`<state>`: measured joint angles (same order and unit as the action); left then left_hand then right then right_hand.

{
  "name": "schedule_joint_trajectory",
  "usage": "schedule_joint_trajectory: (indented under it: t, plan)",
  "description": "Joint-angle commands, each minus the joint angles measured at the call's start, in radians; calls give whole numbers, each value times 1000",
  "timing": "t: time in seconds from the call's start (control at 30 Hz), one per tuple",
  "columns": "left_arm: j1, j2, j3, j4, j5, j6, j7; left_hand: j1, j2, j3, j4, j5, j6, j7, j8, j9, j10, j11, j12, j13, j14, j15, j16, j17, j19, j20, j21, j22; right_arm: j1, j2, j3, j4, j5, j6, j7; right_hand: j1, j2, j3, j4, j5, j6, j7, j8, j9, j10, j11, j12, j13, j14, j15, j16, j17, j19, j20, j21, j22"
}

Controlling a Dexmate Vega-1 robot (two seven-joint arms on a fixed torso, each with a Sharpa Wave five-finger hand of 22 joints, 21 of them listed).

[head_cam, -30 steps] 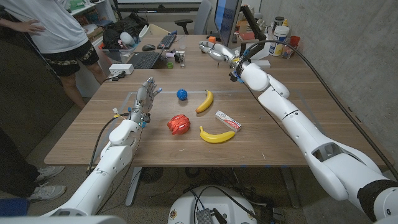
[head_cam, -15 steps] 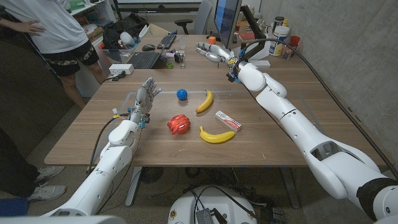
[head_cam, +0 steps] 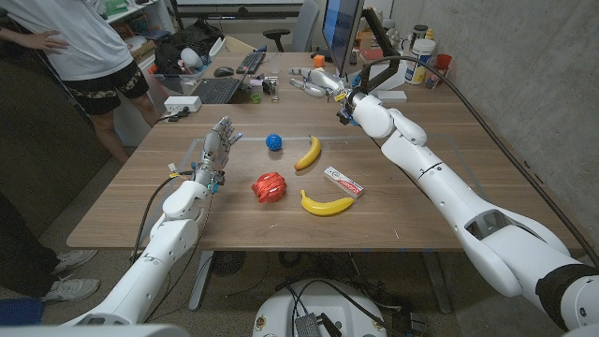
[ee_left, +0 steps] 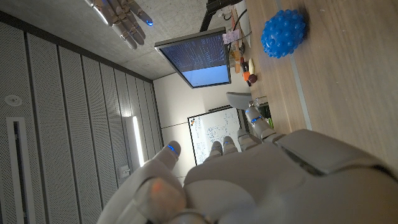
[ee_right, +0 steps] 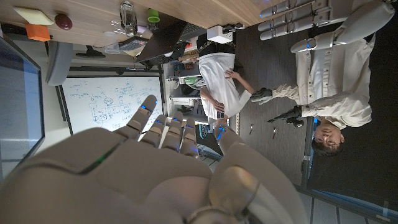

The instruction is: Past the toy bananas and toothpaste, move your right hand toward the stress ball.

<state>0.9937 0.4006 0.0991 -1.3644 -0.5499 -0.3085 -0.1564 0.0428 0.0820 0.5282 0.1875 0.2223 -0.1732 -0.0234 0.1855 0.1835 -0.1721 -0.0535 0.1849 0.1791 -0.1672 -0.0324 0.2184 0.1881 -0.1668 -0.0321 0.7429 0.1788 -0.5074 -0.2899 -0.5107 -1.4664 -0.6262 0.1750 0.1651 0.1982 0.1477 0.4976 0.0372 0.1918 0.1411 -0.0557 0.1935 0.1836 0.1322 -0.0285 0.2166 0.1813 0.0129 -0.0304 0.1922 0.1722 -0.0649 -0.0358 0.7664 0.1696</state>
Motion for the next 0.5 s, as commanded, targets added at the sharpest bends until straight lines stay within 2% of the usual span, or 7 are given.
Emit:
schedule_joint_trajectory:
  t: [0.03, 0.5]
  plan:
    - [9, 1, -5, -8, -2, -1, 2, -12, 93, 5, -1, 0, 4, 0, 6, 3, -7, 1, 3, 5, -28, -12, 4, 2, -27, -49, 0, 4, 15, 5, -26, 20, -35, 19, 8, 19, 6, 1, -8, -7, 1, -8, -1, 5, 2, -1, -3, 4, 7, -12, -2, 1, 5, -66, -6, 3]
    - [13, 2, -10, -8, -5, 0, -3, -12, 93, 5, -1, 0, 5, 1, 6, 3, -8, 1, 3, 5, -29, -12, 3, 2, -26, -49, -2, 4, 25, 14, -47, 31, -64, 14, 18, 14, 7, -11, -1, -12, 2, -16, -1, 6, 0, -3, -4, 4, 3, -14, 0, 6, 3, -68, -13, 5]
